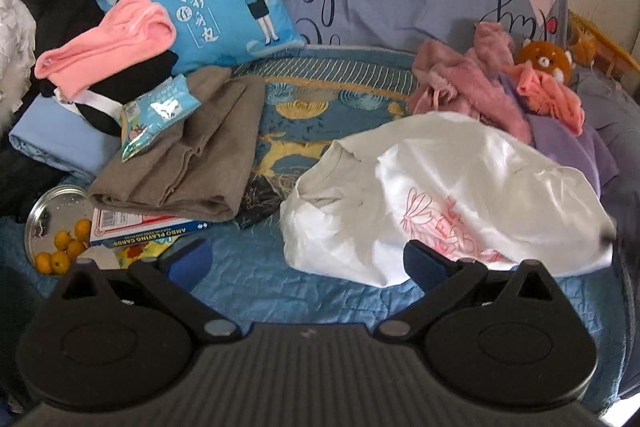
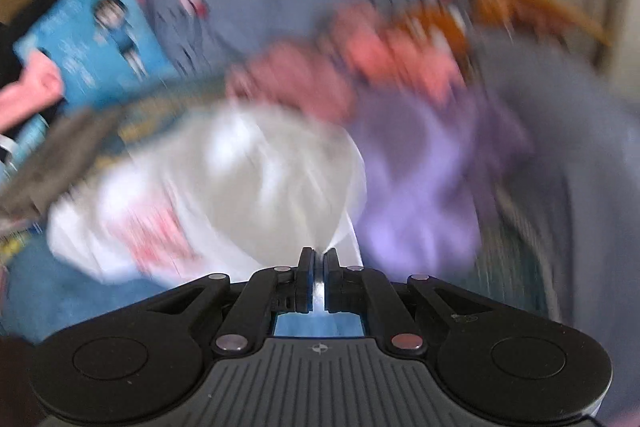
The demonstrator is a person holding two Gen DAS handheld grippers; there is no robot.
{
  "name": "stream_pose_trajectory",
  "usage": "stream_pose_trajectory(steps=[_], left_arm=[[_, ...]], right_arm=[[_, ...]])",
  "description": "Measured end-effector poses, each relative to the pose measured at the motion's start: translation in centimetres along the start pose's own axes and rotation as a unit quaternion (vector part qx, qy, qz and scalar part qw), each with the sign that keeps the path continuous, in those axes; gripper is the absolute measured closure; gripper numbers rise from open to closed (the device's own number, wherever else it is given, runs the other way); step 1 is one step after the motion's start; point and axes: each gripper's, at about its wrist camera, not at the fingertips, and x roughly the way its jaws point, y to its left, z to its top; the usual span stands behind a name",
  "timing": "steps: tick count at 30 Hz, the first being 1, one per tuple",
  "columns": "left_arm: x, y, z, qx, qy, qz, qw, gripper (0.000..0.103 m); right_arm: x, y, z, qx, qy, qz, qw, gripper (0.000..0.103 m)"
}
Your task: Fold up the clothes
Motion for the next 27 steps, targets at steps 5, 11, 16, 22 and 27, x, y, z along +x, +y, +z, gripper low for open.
stream_pose_trajectory(steps=[5,11,16,22,27], left_arm=[[1.4,-0.1,-0.2,0.01,0.009,0.022,0.9997,0.0],[4.3,2.4,0.0,-0.013,0.006,0.024,0.9996,0.0],[8.6,4.8,-0.2,-0.02,-0.003,0.008,0.9998,0.0],[12.7,5.6,-1.2,0.009,0.0,-0.001,1.0,0.0],[14.2,6.2,-1.3,-0.005,0.015,-0.028,0.9995,0.0]], right_arm=[[0.9,-2.8,-2.3,0.042,0.02,-0.108,0.993,0.087],[-0.4,1.5,2.7,-0.031,-0.093,-0.095,0.991,0.071],[1.9,11.5,8.8,-0.164,-0.142,0.037,0.975,0.067],[10.1,22.3,12.0,-0.343,-0.131,0.097,0.925,0.071],[16.2,28.0,13.0,-0.48,-0.111,0.1,0.865,0.071]])
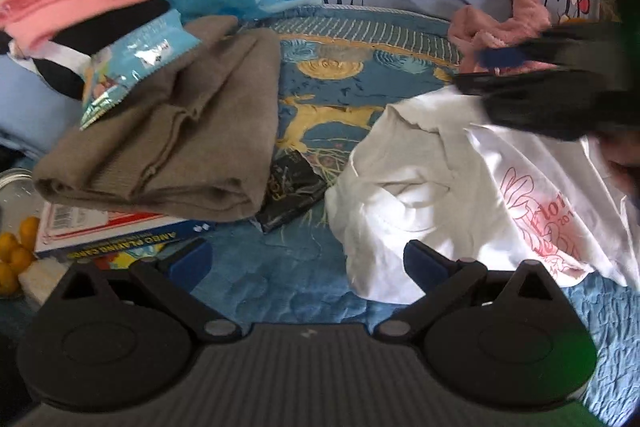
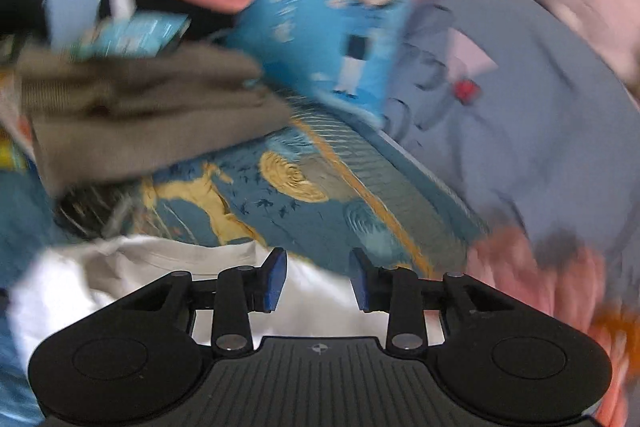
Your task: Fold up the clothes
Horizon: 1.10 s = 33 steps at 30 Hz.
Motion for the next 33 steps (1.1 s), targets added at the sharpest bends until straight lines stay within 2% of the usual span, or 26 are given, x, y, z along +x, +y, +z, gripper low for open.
stream_pose_trajectory(steps=[6,8,9,11,14,15,16,17,20,25,30,33], left_arm=[[0.8,-0.9,-0.2,0.025,0.01,0.002,0.9996,0.0],[1.1,-1.4,-0.2,0.038,0.014,0.008,0.9992,0.0],[1.2,-1.5,-0.2,0.044,0.015,0.011,0.9989,0.0],[1.5,-1.8,-0.2,0.053,0.016,0.013,0.9984,0.0],[2.0,-1.8,-0.2,0.055,0.021,0.01,0.9982,0.0],[2.1,-1.8,-0.2,0.056,0.022,0.01,0.9981,0.0],[2.1,-1.9,-0.1,0.057,0.022,0.012,0.9981,0.0],[2.1,-1.9,-0.1,0.057,0.022,0.013,0.998,0.0],[2.1,-1.8,-0.2,0.056,0.022,0.015,0.9981,0.0],[1.9,-1.7,-0.2,0.052,0.018,0.027,0.9981,0.0],[1.5,-1.6,-0.3,0.053,0.008,0.032,0.998,0.0],[0.3,-2.1,-0.5,0.069,-0.02,0.02,0.9972,0.0]], right_arm=[[4.0,-2.0,0.3,-0.104,0.056,0.078,0.99,0.07],[5.0,-2.8,0.1,-0.133,0.082,0.103,0.982,0.062],[5.5,-3.2,0.0,-0.147,0.095,0.115,0.978,0.062],[6.7,-3.9,-0.3,-0.153,0.128,0.136,0.971,0.06],[8.1,-4.5,-0.8,-0.133,0.162,0.152,0.966,0.059],[8.0,-4.6,-0.8,-0.122,0.166,0.157,0.966,0.062],[7.8,-4.7,-0.8,-0.11,0.17,0.163,0.966,0.074],[7.6,-4.8,-0.8,-0.098,0.173,0.169,0.965,0.102],[4.7,-4.8,-0.6,-0.104,0.13,0.146,0.975,0.101],[-4.5,-6.4,0.6,-0.081,0.031,0.102,0.991,0.101],[-15.1,-8.1,1.6,-0.086,-0.049,0.042,0.994,0.102],[-20.8,-8.9,1.5,-0.085,-0.082,0.001,0.993,0.102]])
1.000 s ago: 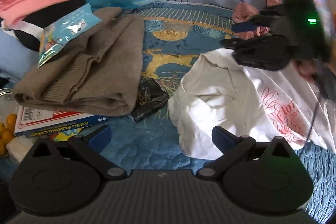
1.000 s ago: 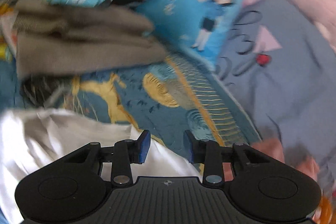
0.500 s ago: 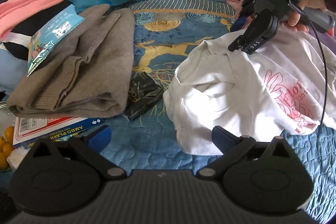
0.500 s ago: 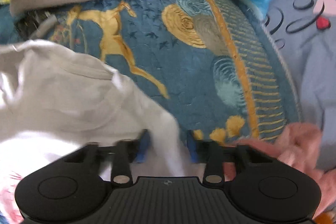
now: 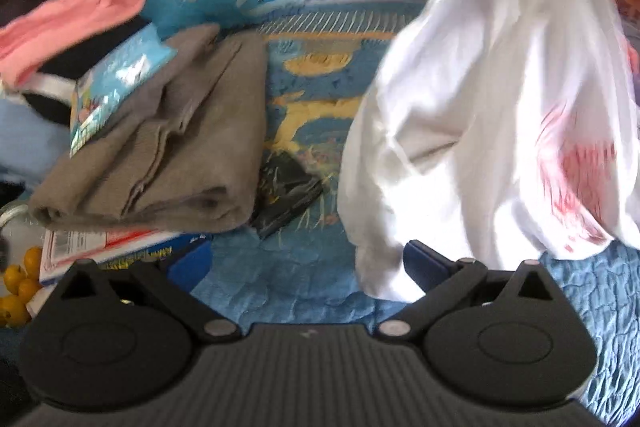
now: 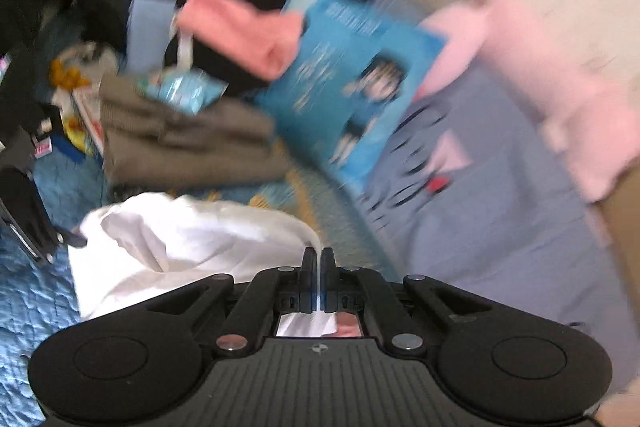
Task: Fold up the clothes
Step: 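Lift the white T-shirt with both tools and shake it out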
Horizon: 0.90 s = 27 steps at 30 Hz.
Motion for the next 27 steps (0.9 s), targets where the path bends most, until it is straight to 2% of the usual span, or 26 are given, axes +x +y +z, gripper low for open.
stream_pose_trajectory(steps=[3,6,9,11,13,14,17,20,21,23,25,26,27], left_arm=[[-1.6,-0.7,0.0,0.019,-0.046,-0.019,0.9986,0.0],[-3.2,-1.7,0.0,0.044,-0.09,-0.052,0.9937,0.0],[-5.1,-3.3,-0.5,0.082,-0.144,-0.09,0.9821,0.0],[-6.2,-4.7,-1.0,0.111,-0.181,-0.096,0.9725,0.0],[-6.8,-6.2,-1.3,0.137,-0.201,-0.094,0.9654,0.0],[-6.9,-6.9,-1.5,0.15,-0.207,-0.095,0.9622,0.0],[-6.1,-8.7,-1.5,0.177,-0.188,-0.11,0.9597,0.0],[-5.5,-9.8,-1.3,0.181,-0.186,-0.11,0.9594,0.0],[-5.4,-10.0,-1.2,0.178,-0.19,-0.106,0.9598,0.003],[-5.2,-10.1,-1.0,0.16,-0.193,-0.097,0.9631,0.025],[-4.7,-9.7,-0.7,0.132,-0.185,-0.082,0.9704,0.063],[-4.3,-9.2,-0.6,0.121,-0.175,-0.086,0.9733,0.072],[-4.1,-8.8,-0.5,0.109,-0.169,-0.095,0.9749,0.093]], right_arm=[[-4.1,-0.5,-0.1,0.004,-0.012,-0.03,0.999,0.102],[-6.7,-0.8,-0.3,0.014,-0.014,-0.053,0.998,0.102],[-8.5,-0.8,-0.6,0.026,-0.016,-0.066,0.997,0.102],[-9.4,-0.6,-0.7,0.037,-0.018,-0.07,0.997,0.102],[-10.0,-0.5,-0.8,0.05,-0.022,-0.076,0.996,0.102],[-10.3,-0.5,-0.8,0.057,-0.024,-0.079,0.995,0.102],[-10.9,-0.4,-0.9,0.073,-0.028,-0.083,0.993,0.102],[-11.1,-0.3,-1.1,0.08,-0.027,-0.087,0.993,0.102],[-11.1,-0.2,-1.1,0.082,-0.026,-0.087,0.993,0.102],[-11.2,0.1,-1.2,0.085,-0.028,-0.086,0.992,0.102],[-11.3,0.3,-1.2,0.087,-0.028,-0.085,0.992,0.102],[-11.3,0.4,-1.3,0.088,-0.029,-0.085,0.992,0.102],[-11.3,0.4,-1.3,0.09,-0.028,-0.086,0.992,0.102]])
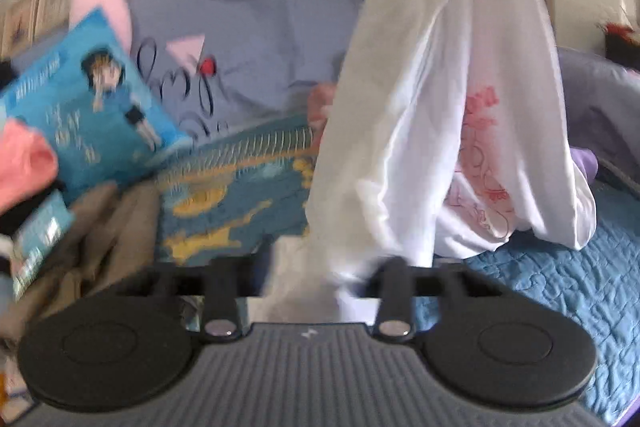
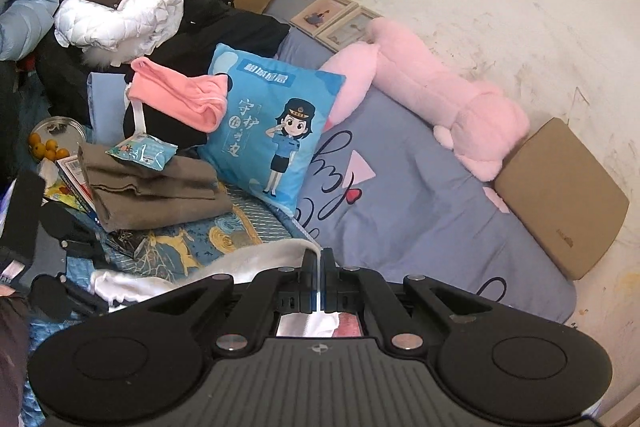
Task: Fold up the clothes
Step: 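Lift the white T-shirt with both tools and shake it out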
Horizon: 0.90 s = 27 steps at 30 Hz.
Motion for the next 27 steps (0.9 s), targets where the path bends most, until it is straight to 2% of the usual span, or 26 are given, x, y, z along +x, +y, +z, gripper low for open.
stream_pose_trajectory(steps=[1,4,7,9,11,14,19,23,25,27], left_arm=[[0.0,0.4,0.0,-0.012,-0.003,-0.005,0.9999,0.101],[-0.7,1.2,0.1,-0.025,-0.032,-0.007,0.9991,0.101],[-2.1,1.3,0.2,-0.024,-0.061,0.016,0.9977,0.101],[-3.6,2.3,1.0,-0.051,-0.088,0.035,0.9942,0.101],[-5.4,3.7,2.0,-0.088,-0.116,0.051,0.988,0.101],[-9.2,6.2,5.4,-0.133,-0.169,0.086,0.9729,0.101],[-18.5,8.5,13.2,-0.137,-0.257,0.128,0.9482,0.101],[-26.2,8.6,17.2,-0.128,-0.289,0.147,0.9374,0.101],[-28.0,8.7,18.0,-0.123,-0.292,0.149,0.9369,0.1],[-28.3,8.4,18.0,-0.113,-0.279,0.16,0.9402,0.1]], right_arm=[[-0.1,0.0,-0.1,0.002,0.0,-0.003,1.0,0.102],[-0.6,-0.1,-0.2,0.011,-0.002,-0.015,1.0,0.102],[-1.6,-0.3,-0.2,0.018,-0.008,-0.033,0.999,0.102],[-3.0,-0.5,0.2,0.025,-0.025,-0.051,0.998,0.102],[-5.0,-0.9,0.9,0.033,-0.049,-0.069,0.996,0.102],[-9.0,-1.6,2.4,0.044,-0.097,-0.093,0.99,0.102],[-15.9,-3.0,5.1,0.085,-0.154,-0.112,0.978,0.102],[-19.8,-3.6,6.0,0.149,-0.181,-0.093,0.968,0.102],[-20.3,-3.2,6.0,0.157,-0.184,-0.095,0.966,0.102],[-19.6,-3.0,5.6,0.177,-0.173,-0.091,0.965,0.102]])
